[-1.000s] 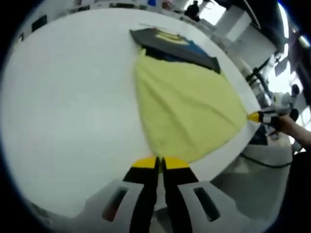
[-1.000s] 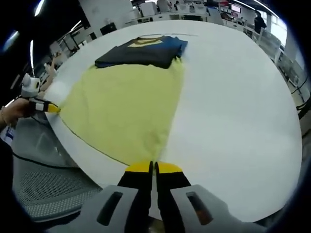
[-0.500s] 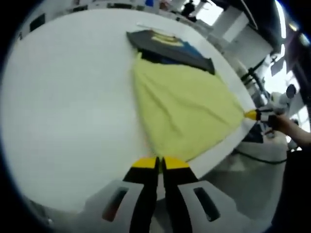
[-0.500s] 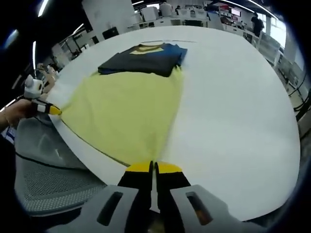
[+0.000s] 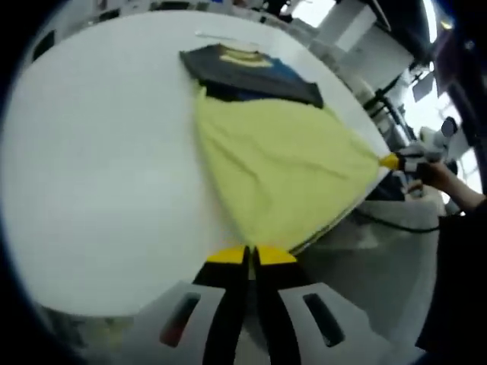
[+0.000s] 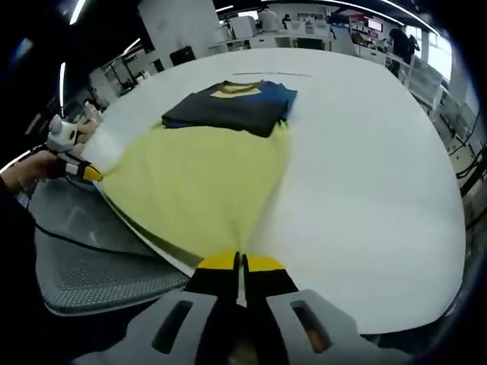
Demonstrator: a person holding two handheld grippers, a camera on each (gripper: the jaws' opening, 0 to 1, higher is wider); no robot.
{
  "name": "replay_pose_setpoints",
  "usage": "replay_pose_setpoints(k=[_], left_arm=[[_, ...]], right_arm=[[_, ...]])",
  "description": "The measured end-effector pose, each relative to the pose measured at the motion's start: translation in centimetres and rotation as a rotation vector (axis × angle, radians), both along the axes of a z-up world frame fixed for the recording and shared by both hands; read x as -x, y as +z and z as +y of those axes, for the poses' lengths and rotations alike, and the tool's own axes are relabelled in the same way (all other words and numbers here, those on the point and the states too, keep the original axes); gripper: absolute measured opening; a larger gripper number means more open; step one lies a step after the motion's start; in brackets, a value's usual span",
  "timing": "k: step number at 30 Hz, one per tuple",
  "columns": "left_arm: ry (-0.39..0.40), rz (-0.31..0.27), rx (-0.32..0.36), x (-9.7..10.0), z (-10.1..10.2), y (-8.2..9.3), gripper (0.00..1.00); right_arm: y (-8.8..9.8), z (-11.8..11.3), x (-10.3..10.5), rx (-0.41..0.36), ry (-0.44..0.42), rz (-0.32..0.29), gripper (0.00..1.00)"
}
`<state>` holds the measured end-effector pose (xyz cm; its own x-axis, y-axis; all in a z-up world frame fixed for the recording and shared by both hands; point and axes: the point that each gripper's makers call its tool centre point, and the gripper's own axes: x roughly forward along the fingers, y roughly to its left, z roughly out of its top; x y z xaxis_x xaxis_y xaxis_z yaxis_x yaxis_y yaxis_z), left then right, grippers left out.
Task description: Fold the garment on the visible template until the final outline fits inside the template.
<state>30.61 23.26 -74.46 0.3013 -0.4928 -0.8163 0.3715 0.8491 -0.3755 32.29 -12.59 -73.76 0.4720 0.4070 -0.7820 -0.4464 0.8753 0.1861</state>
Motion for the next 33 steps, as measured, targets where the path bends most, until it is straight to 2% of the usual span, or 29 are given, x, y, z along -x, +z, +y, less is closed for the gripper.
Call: replay_pose_setpoints(k=[20, 33], left_arm=[[0.05, -0.026, 0.032, 1.8, 0.5, 1.9, 0.0], [0.033, -0.041, 0.037, 3.4, 0.2, 2.8, 0.0]], right_arm=[[1.7, 0.2, 2.2, -0.018, 0.038, -0.016, 0.02], [2.9, -0.1, 4.0, -0.03, 0.036, -0.036, 0.02]])
